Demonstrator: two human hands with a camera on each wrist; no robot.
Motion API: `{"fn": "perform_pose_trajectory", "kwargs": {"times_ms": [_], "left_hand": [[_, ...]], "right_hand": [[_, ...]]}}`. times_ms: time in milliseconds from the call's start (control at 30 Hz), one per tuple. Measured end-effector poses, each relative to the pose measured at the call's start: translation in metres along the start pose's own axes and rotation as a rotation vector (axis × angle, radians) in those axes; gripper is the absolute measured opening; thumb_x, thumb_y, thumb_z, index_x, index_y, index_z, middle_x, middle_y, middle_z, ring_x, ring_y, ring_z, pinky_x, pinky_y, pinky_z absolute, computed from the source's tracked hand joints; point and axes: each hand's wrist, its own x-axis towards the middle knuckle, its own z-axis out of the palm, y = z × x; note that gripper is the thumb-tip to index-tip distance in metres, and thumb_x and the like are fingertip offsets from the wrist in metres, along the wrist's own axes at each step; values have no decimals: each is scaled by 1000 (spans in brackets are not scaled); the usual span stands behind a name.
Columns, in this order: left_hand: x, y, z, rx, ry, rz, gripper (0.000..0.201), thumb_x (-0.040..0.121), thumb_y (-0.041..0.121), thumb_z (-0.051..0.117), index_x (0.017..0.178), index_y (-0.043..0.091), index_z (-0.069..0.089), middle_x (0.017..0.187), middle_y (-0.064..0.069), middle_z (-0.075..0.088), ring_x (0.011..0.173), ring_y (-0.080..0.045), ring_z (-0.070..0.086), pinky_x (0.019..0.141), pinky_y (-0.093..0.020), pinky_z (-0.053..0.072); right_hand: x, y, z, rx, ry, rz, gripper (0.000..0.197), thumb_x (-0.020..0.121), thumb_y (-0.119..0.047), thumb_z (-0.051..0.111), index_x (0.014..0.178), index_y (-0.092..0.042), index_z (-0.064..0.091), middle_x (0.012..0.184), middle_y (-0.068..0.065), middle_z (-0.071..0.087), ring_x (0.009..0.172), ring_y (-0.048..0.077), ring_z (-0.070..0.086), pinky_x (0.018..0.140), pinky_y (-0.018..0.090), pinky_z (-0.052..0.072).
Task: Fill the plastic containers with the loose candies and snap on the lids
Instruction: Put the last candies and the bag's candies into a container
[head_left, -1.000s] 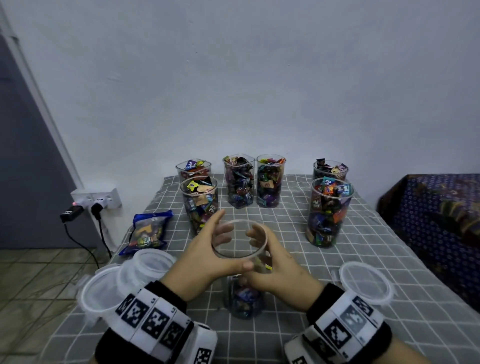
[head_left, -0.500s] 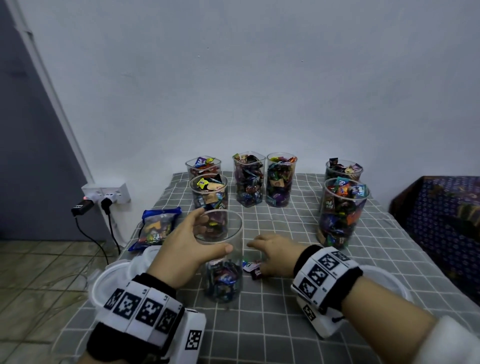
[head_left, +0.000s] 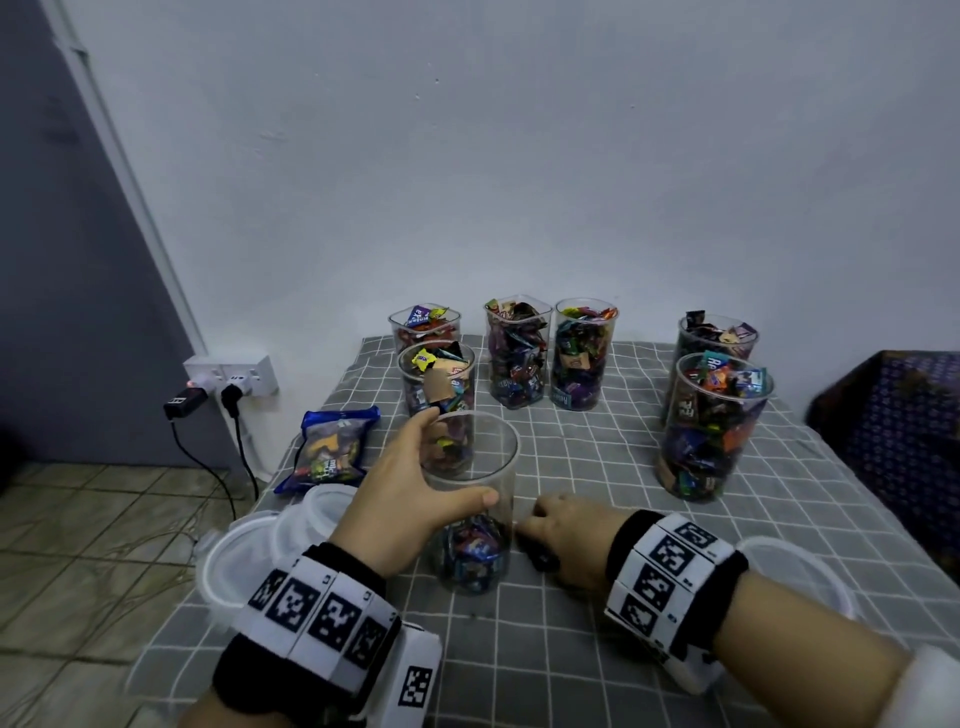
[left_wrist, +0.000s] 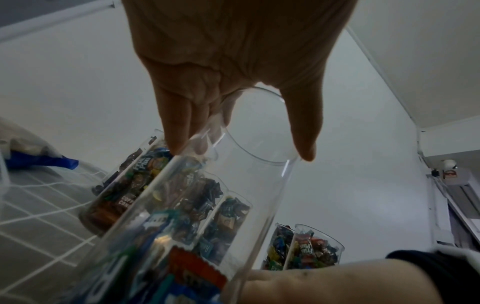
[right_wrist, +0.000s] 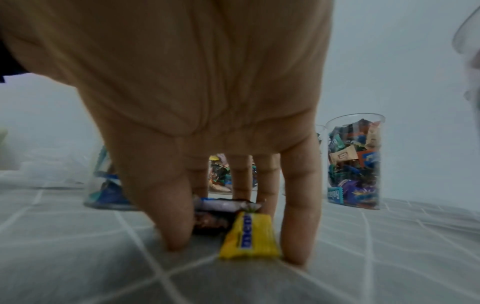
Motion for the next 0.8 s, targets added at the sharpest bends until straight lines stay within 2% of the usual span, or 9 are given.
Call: {"fn": "perform_pose_trajectory", "kwargs": {"times_ms": [67,133,200,300,433,533,633,733,800], "left_hand": [[3,4,3,5,-13,12,115,42,63,75,142,30,28,139,8,46,123,-8,46,107,-35,37],[7,7,7,2,-32,19,106,57,46,84,144,26,27,142,6,43,123,-5,42,104,-26,33],[12,10,11,-8,-43,24,98,66,31,83,145,23,26,143,5,41,118,-1,38,98,-20,30],[18,14,18,-13,-56,31,96,68,28,82,145,22,26,144,3,40,118,-1,38,96,-18,30],[27,15,26,-9,-66,35,96,68,29,82,145,21,25,144,2,40,129,-10,39,100,-21,30],[31,17,32,-38,-68,25,97,68,30,82,145,22,25,142,3,42,128,-11,40,106,-27,32],[34,17,37,-70,-74,20,99,66,31,83,145,22,25,141,5,42,128,-12,41,110,-38,33],[36,16,40,-82,-83,20,99,66,32,83,145,23,25,139,6,43,128,-13,41,110,-41,34],[38,16,42,-89,-90,23,98,66,31,83,145,23,25,139,5,43,127,-14,42,109,-41,34]], "right_hand": [[-10,3,1,16,5,27,52,92,-27,53,141,-23,35,139,10,34,129,28,36,103,41,36],[-18,7,2,33,6,39,50,93,-31,53,140,-23,37,138,9,35,127,27,38,100,38,38],[-24,11,4,45,0,39,49,92,-32,55,138,-22,41,135,9,37,124,27,42,98,37,39],[-30,17,8,79,-6,57,46,91,-31,57,133,-19,47,132,10,41,119,27,47,95,33,41],[-35,24,9,115,-33,110,46,91,-20,57,135,-19,46,135,8,40,122,27,46,97,33,41],[-36,30,9,163,-11,152,45,89,-14,57,133,-20,48,134,7,43,121,26,48,96,33,43],[-40,40,7,250,64,203,34,86,-11,57,118,-22,55,122,3,51,111,24,54,93,34,48],[-51,50,-11,281,150,240,22,86,-9,53,105,-20,56,109,3,57,106,23,57,87,32,49],[-61,54,-30,319,245,242,18,88,-8,53,103,-17,56,105,4,57,99,20,57,83,30,48]]}}
